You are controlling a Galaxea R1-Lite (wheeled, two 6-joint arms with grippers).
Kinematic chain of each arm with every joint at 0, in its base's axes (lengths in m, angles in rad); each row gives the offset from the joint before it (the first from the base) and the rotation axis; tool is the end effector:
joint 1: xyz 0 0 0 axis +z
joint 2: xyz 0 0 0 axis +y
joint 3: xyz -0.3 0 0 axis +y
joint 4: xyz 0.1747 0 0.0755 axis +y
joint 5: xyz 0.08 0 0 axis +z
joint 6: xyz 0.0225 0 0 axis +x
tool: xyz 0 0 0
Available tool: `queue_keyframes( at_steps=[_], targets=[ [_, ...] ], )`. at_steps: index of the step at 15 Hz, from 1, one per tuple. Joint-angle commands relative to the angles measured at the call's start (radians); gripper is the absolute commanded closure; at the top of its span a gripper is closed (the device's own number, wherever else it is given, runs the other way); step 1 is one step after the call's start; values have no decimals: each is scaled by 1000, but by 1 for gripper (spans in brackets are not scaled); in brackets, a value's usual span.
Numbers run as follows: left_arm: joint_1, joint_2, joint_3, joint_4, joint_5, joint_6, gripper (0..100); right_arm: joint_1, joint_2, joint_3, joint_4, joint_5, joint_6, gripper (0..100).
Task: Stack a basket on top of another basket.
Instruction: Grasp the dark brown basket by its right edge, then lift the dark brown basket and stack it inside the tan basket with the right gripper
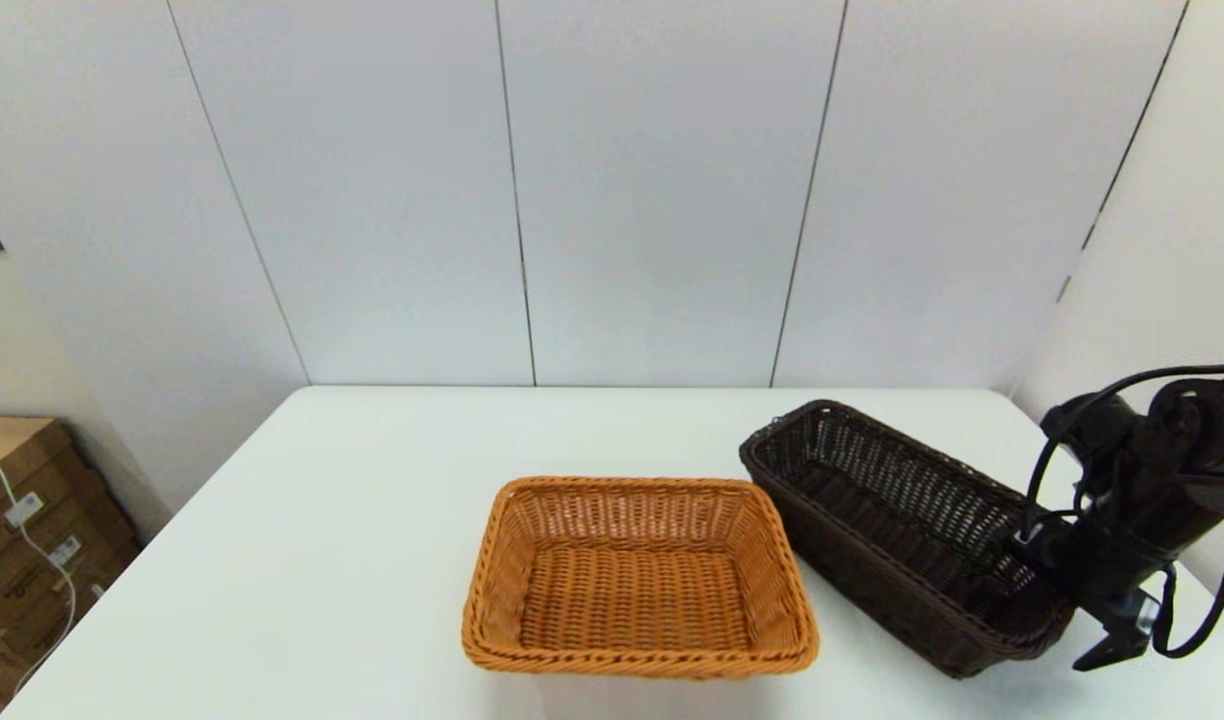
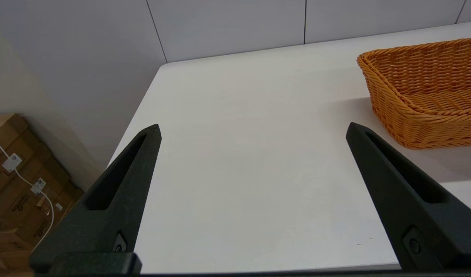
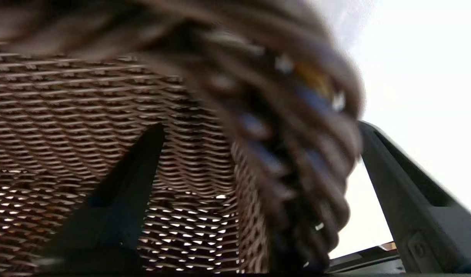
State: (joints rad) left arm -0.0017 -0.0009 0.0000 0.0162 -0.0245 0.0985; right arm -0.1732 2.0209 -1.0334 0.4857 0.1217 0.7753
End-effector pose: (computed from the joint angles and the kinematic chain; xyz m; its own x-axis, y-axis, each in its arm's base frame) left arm -0.0229 -0.0005 0.0738 0.9995 -0.0262 -0.0153 0.0276 0.9948 0.0980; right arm 0.2957 -0.0490 0.0640 0.1162 0.1029 -0.9879 0.8000 0.5797 0.1545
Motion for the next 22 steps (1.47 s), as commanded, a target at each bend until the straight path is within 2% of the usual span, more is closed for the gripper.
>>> queue_keyframes(
  at_steps=[1,6,10,13,16,19,21,22],
  targets=[
    [0,1,5,1,0,1,0,-2,-8,4,-1,3,5,100],
    [0,1,5,1,0,1,0,-45,-28,4,-18,64,-8,100],
    [0,1,5,-1,-2,3,0,-129,-45,0,-7,179,-65,100],
    [0,1,5,-1,0,3,0,-186,-56,0,-12,227,-87,100],
    [0,1,5,-1,0,3,0,-269,-97,-7,-9,349,-117,100],
    [0,1,5,-1,0,3,0,-316,-125,-5,-9,418,-126,100],
    [0,1,5,-1,0,3,0,-356,-154,-5,-6,493,-139,100],
    [0,1,5,-1,0,1,0,-364,-162,-5,-1,504,-148,100]
  ],
)
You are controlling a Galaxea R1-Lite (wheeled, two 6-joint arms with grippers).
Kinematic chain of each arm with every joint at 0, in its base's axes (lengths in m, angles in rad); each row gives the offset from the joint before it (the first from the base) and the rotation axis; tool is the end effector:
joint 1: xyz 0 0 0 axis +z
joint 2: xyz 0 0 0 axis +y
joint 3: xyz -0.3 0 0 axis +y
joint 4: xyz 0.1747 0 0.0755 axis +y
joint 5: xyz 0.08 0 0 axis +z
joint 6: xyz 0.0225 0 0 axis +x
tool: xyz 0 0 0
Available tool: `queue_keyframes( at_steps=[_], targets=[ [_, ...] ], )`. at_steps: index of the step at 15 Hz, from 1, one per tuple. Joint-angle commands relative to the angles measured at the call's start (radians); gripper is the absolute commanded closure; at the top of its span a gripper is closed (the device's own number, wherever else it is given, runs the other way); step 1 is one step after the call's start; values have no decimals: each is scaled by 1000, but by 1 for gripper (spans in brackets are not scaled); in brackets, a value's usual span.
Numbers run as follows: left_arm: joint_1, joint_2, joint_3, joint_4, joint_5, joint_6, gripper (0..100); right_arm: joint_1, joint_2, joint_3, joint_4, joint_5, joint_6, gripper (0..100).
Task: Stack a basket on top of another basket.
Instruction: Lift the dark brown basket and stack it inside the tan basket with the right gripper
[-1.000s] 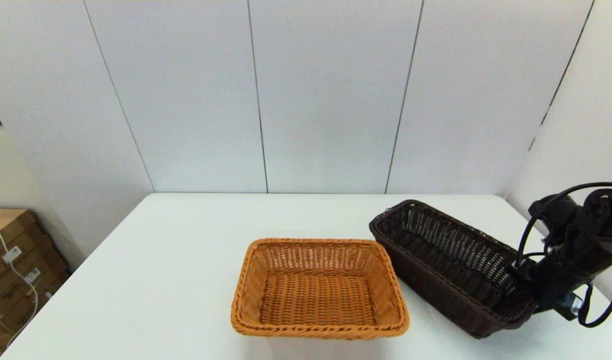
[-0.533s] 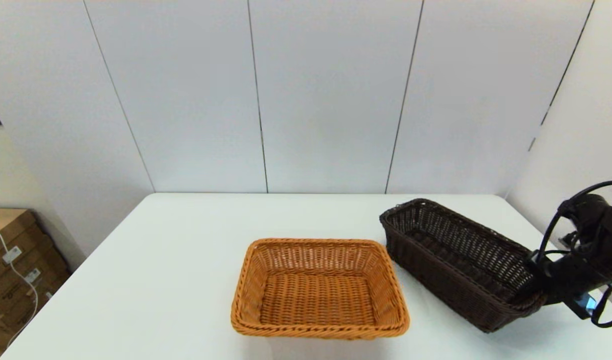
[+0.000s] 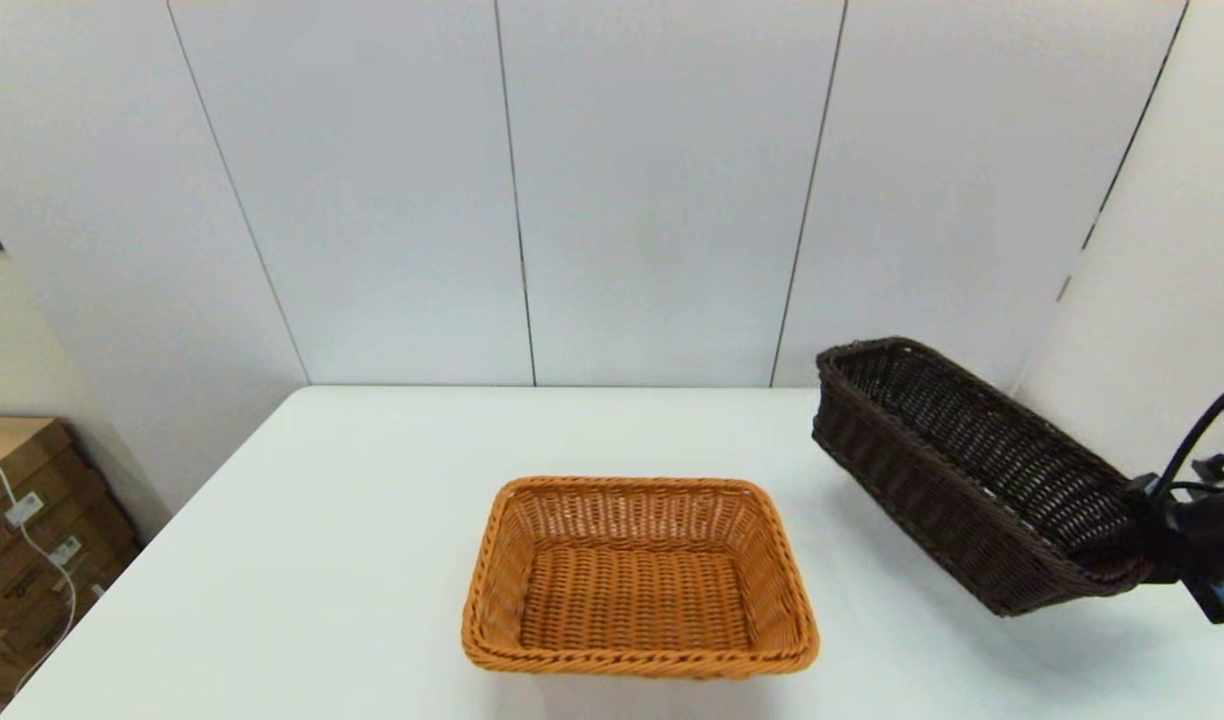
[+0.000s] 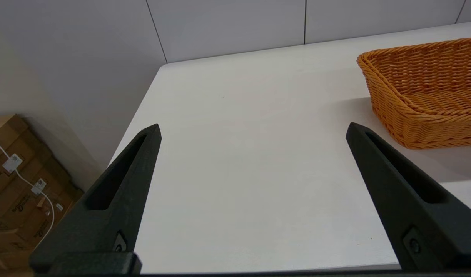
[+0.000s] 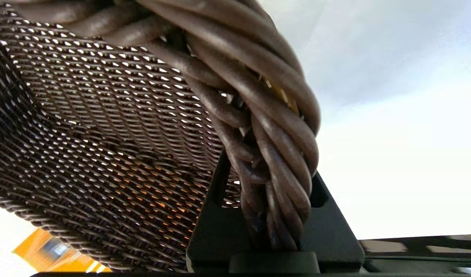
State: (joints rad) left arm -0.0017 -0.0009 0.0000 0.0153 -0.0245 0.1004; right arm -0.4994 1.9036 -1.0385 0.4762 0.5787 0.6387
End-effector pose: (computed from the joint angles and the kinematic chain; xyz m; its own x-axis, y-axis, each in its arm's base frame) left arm -0.0229 -0.0005 0.0739 0.9996 -0.0262 -0.0144 0.0275 0.9946 0.0999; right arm 0.2616 -0.1287 0.1033 0.4291 0.3889 -0.8152 0.7438 0.3599 0.5632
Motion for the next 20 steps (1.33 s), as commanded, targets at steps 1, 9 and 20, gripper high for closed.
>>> queue_keyframes(
  at_steps=[1,9,20],
  targets=[
    [0,1,5,0,0,-1,0,-39,-60,0,24,49,-24,100],
    [0,1,5,2,0,-2,0,5,-282,-29,213,89,-188,100],
    [0,1,5,2,0,-2,0,533,-311,-187,418,-82,-272,100]
  ],
)
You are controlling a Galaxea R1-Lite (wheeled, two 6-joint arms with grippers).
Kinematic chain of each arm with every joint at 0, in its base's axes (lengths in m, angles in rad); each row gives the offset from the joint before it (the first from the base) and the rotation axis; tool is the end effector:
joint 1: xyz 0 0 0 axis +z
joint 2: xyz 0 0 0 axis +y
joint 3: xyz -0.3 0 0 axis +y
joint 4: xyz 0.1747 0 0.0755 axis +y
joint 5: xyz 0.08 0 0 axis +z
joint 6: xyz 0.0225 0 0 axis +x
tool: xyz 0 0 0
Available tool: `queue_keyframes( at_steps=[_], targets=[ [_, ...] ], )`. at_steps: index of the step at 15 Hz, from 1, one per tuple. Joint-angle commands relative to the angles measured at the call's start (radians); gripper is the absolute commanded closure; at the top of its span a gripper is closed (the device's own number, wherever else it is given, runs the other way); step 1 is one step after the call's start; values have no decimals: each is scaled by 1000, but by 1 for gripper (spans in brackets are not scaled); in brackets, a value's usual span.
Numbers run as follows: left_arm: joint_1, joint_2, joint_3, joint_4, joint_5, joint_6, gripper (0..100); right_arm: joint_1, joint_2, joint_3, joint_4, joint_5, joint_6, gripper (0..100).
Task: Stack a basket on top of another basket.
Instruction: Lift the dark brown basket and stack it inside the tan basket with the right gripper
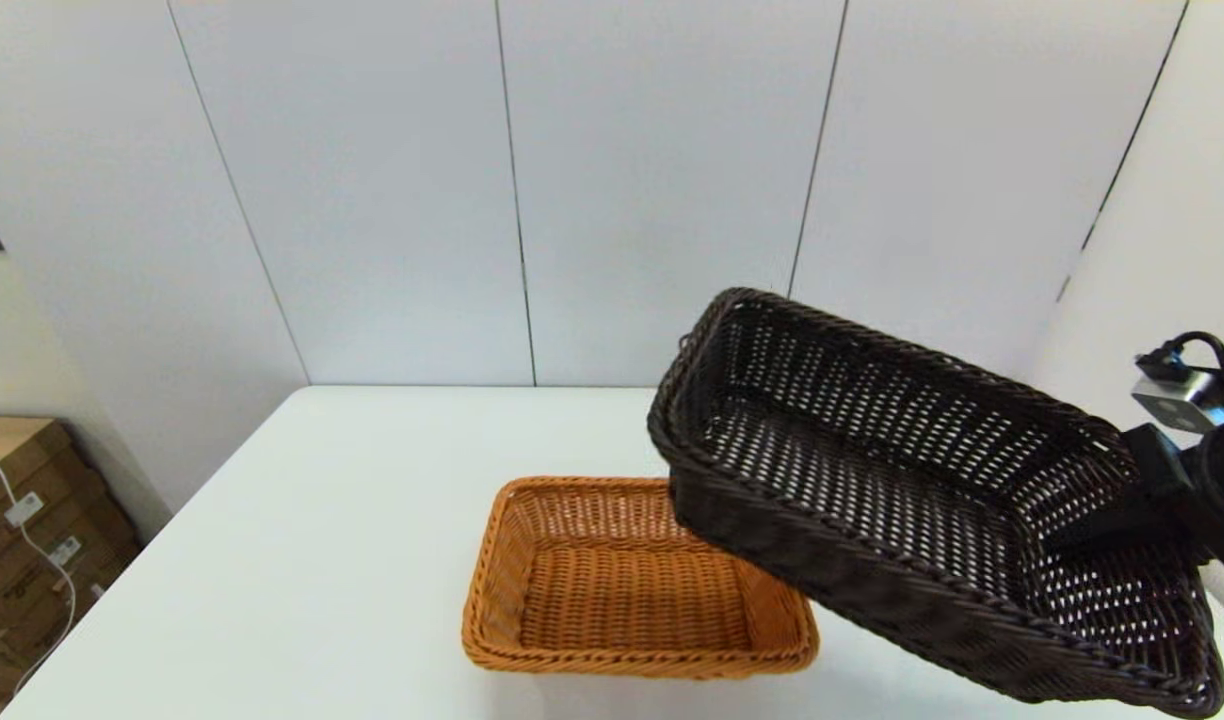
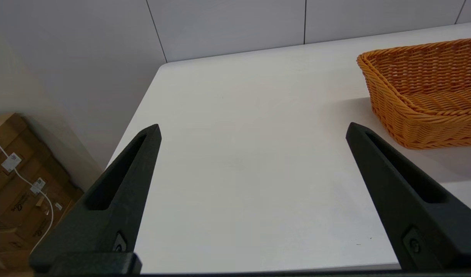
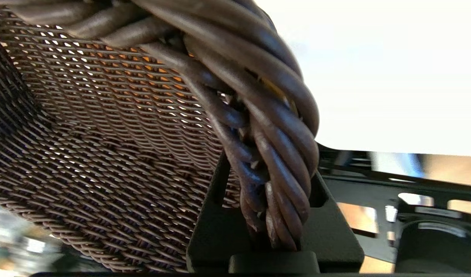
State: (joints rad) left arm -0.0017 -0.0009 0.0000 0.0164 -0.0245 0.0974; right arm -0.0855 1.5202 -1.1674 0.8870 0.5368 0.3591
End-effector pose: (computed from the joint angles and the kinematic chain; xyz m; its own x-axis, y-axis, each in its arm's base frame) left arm -0.0229 -0.0005 0.0738 0.9995 -0.0262 -0.0155 0.0276 0.9949 0.0969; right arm 0.2074 -0.0062 0.2162 0.3219 0.4857 -0.8127 0.2448 0.7865 0.5670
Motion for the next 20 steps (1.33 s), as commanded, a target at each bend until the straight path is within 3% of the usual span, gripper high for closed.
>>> queue_keyframes(
  at_steps=[1,4,12,20],
  targets=[
    [0,1,5,0,0,1,0,142,110,-86,7,-58,7,100],
    [0,1,5,0,0,1,0,196,236,-216,15,-75,53,100],
    [0,1,5,0,0,1,0,357,437,-382,23,-172,47,100],
    [0,1,5,0,0,1,0,411,535,-546,121,-176,44,100]
  ],
)
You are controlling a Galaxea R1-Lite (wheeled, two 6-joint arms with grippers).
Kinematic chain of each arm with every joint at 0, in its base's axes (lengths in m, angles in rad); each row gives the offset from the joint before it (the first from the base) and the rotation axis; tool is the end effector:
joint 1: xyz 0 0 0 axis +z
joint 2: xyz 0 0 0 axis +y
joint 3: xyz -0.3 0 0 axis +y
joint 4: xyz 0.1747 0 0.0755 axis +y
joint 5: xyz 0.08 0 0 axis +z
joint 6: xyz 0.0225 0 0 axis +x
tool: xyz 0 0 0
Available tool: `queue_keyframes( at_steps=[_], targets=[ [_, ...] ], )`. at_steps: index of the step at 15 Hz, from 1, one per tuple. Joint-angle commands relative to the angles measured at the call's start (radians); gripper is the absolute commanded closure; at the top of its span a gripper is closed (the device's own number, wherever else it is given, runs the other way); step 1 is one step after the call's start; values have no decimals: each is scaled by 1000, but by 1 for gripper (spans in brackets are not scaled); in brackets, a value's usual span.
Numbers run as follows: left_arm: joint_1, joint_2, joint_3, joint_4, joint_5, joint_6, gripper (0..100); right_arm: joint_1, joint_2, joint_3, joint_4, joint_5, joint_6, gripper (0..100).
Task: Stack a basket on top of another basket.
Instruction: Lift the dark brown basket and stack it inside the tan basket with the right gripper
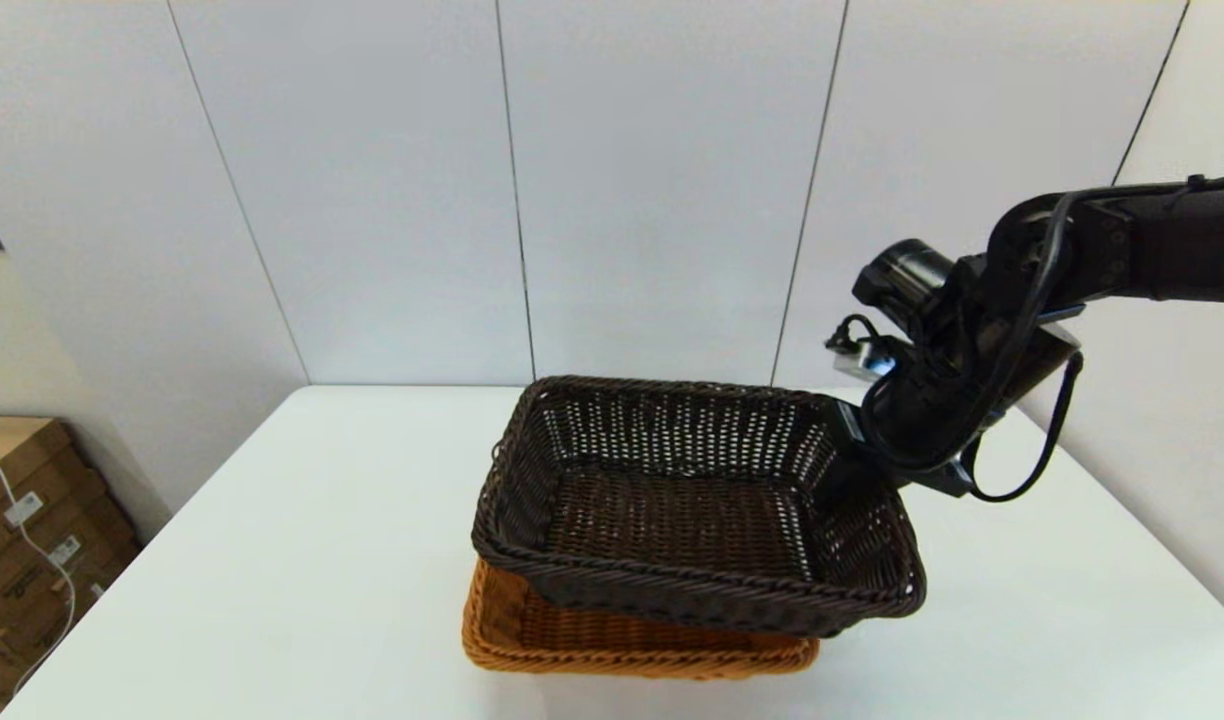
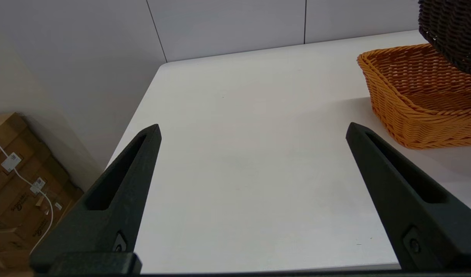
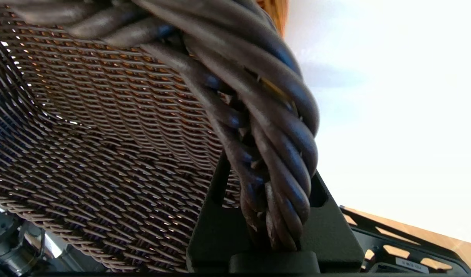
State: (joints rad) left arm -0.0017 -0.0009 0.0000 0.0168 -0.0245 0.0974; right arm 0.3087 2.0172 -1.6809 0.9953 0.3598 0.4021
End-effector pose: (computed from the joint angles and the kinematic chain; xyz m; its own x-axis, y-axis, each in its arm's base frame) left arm -0.0229 -0.0005 0.0738 0.9995 -0.0262 -0.0159 0.0276 0.9949 0.0968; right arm 0.3247 0.1118 0.1860 0.1043 0.4028 -0.9093 0.0274 0.9128 0.4075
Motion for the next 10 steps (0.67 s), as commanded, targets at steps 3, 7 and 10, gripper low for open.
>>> queue_keyframes(
  at_steps=[3,7,10],
  targets=[
    [0,1,5,0,0,1,0,36,63,-48,14,-10,3,100],
    [0,1,5,0,0,1,0,92,103,-66,11,-10,12,100],
    [0,1,5,0,0,1,0,107,117,-80,11,-12,18,100]
  ],
)
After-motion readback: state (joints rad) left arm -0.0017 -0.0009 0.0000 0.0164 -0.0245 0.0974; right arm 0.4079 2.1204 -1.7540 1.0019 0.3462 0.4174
